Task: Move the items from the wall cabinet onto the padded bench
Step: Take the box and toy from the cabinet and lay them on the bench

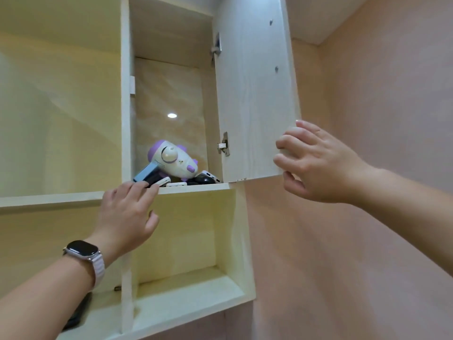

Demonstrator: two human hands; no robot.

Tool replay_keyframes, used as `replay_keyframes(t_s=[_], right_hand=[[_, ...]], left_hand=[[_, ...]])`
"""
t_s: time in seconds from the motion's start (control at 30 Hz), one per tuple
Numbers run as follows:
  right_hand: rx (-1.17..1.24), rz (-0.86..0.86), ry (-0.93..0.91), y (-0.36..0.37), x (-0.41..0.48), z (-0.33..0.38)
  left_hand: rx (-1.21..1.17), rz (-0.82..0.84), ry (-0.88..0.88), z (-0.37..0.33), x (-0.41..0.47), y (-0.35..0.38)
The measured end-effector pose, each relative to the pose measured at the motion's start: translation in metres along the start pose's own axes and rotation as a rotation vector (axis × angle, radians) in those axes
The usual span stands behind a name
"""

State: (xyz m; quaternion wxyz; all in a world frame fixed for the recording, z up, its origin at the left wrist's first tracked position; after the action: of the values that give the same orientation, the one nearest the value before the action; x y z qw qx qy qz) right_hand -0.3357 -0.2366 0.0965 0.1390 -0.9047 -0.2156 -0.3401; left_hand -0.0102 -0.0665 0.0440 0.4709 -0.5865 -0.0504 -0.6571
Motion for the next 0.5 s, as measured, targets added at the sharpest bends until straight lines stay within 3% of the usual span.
replay_keyframes(t_s=[0.3,0.5], right_hand=[[0.025,0.044,0.157,0.004,-0.002,0.011],[0.238,0.013,0.264,-0.005,0.033,0.057]], left_hand=[[0.009,0.082,-0.021,-0.004,-0.002,-0.005],[-0.011,0.024,0.006,-0.001,0.009,-0.012]])
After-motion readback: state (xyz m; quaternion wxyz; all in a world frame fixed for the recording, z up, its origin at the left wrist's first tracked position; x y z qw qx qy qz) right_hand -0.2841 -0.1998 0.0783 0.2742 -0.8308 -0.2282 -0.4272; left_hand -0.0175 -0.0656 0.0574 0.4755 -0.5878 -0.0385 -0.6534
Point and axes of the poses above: each hand's wrist, its own x-axis towards the middle knuckle, its own y-axis out of the palm, z = x × y, the point moved 3 cm from there along x, towards the middle knuckle, and after that the axes turned 13 degrees about z, right-handed, at the moved point
